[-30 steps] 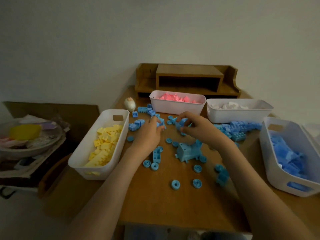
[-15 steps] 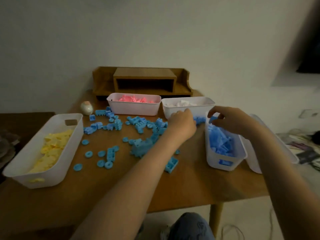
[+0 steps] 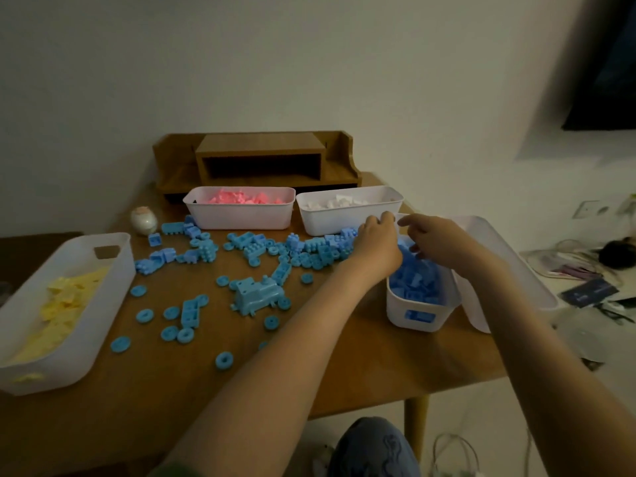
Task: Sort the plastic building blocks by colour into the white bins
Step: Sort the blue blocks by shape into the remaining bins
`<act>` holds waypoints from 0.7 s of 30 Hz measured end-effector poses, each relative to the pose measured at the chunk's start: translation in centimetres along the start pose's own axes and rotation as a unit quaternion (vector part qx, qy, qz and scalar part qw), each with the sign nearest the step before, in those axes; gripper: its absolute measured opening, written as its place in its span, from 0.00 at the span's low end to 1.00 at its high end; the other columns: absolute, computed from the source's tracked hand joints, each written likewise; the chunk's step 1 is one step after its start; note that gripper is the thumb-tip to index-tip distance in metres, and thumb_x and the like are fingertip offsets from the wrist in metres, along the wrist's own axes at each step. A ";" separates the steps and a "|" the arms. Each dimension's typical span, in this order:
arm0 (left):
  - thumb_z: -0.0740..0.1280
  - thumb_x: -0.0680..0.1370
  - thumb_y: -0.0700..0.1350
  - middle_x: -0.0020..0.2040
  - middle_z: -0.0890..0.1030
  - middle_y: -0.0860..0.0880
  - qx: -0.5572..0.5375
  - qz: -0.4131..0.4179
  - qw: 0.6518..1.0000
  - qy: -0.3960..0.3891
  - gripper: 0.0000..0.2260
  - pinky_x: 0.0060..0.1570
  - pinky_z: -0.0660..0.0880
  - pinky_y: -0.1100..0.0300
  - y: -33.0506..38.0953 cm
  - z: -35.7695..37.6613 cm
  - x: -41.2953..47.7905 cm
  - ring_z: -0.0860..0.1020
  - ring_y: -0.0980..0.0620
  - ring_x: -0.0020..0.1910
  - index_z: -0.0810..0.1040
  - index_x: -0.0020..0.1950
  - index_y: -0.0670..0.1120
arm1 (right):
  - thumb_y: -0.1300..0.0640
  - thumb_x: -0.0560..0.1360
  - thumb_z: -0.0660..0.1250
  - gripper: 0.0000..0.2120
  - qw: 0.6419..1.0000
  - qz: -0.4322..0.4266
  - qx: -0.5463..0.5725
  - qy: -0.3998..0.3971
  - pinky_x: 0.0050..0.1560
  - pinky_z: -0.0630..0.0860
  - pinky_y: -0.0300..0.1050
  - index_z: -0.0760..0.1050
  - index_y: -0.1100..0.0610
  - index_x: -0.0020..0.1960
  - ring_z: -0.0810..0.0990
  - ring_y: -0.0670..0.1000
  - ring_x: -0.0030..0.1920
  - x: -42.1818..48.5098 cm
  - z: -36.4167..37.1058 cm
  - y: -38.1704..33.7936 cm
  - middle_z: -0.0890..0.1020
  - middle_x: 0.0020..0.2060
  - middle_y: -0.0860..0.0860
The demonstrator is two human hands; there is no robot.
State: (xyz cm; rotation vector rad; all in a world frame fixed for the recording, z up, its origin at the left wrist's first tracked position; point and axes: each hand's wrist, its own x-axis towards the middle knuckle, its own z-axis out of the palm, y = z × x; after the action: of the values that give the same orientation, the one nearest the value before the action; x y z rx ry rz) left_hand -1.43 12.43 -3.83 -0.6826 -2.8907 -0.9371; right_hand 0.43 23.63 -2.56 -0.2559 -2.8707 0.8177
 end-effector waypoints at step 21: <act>0.59 0.81 0.44 0.62 0.72 0.41 0.155 0.018 0.987 -0.041 0.11 0.58 0.72 0.48 -5.6 2.0 -0.1 0.71 0.40 0.61 0.72 0.63 0.44 | 0.61 0.81 0.51 0.18 0.994 -0.031 -0.104 -0.014 0.66 0.64 0.48 0.66 0.55 0.69 0.69 0.56 0.67 -0.9 2.3 0.0 0.70 0.68 0.56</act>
State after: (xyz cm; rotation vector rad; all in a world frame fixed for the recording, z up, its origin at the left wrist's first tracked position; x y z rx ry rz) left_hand -3.50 9.45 -8.55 -0.7567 -2.9861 -0.4471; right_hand 0.90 22.27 -4.58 -0.1795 -2.9755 0.5152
